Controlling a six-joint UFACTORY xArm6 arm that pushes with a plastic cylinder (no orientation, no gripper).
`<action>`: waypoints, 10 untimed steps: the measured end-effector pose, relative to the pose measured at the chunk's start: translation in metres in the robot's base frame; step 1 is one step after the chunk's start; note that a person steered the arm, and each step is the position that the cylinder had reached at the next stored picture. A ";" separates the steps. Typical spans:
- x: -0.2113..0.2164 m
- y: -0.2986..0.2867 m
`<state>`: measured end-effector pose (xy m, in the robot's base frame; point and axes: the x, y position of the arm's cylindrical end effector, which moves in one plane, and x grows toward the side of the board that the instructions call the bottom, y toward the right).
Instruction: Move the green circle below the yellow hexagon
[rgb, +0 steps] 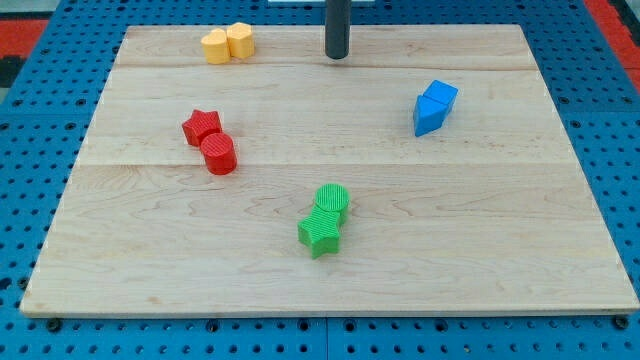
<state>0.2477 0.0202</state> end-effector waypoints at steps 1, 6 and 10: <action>0.000 0.000; 0.054 0.042; 0.252 0.078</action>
<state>0.4999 0.0983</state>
